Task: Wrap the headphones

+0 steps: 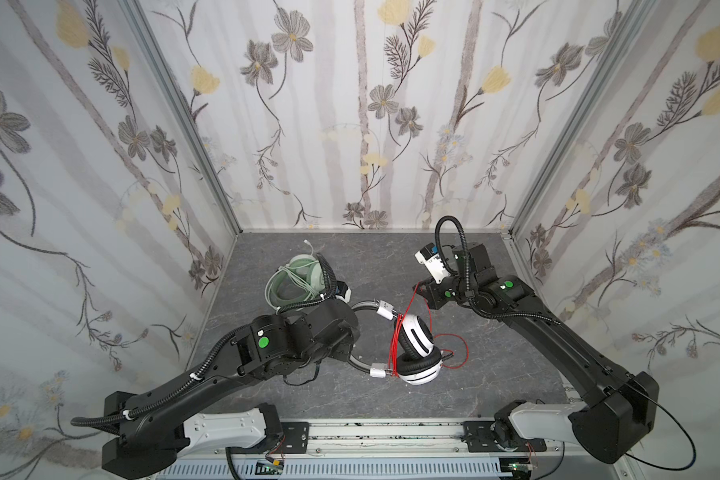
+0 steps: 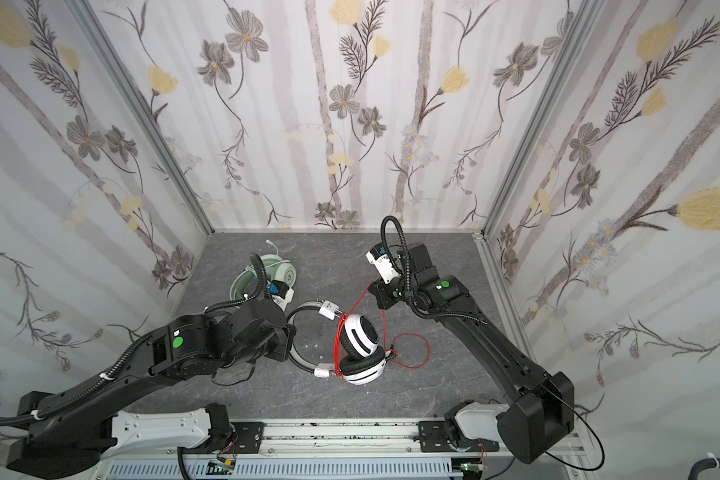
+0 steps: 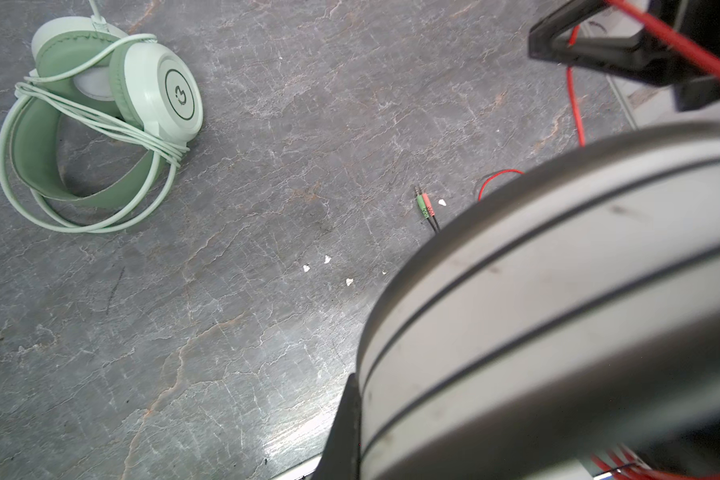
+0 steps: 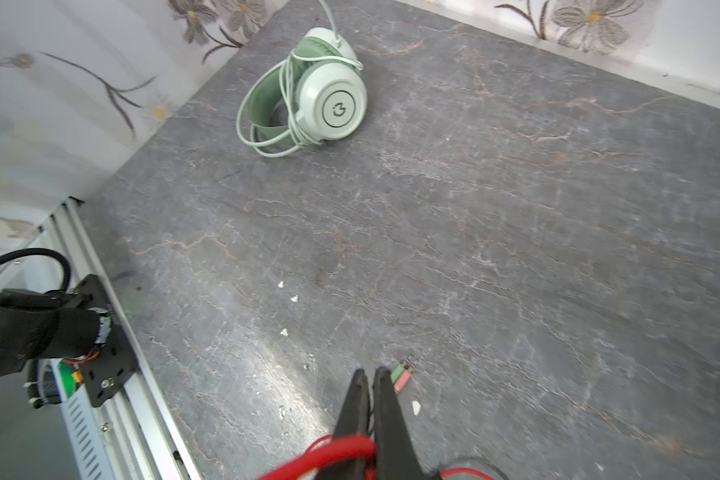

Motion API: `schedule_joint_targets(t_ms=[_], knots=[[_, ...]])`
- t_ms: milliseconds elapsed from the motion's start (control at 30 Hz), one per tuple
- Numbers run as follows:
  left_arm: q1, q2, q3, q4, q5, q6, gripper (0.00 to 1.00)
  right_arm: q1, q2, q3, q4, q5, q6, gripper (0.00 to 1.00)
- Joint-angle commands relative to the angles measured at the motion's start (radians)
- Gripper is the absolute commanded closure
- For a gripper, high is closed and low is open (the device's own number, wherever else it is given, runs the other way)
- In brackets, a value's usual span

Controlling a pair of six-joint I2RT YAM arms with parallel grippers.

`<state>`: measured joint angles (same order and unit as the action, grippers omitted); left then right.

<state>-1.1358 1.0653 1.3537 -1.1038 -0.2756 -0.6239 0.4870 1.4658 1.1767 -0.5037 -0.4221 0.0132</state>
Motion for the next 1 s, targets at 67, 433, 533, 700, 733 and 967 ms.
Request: schedule_joint_targets(t_ms=[67,433,533,700,733,967], knots=[[0.026,-0.034,0.066,0.122,0.044,-0.017,1.0,-0.039,0.034,-0.088,0.26,-0.339,0.1,0.83],[0.369,-0.012,0.296,-0.022,0.16,-0.046,1.0,-0.086,-0.018,-0.234,0.455,-0.481,0.252,0.34],[0.433,0.004,0.329,-0.034,0.193,-0.021,1.0,-0.086,-0.067,-0.289,0.459,-0.465,0.249,0.28],[0.482,0.028,0.369,-0.039,0.229,-0.004,1.0,-0.084,-0.089,-0.382,0.43,-0.379,0.252,0.27],[0.489,0.034,0.38,-0.043,0.231,0.002,1.0,-0.082,-0.085,-0.398,0.428,-0.369,0.263,0.28],[0.532,0.057,0.413,-0.067,0.256,0.023,1.0,-0.053,-0.032,-0.5,0.427,-0.355,0.284,0.31]])
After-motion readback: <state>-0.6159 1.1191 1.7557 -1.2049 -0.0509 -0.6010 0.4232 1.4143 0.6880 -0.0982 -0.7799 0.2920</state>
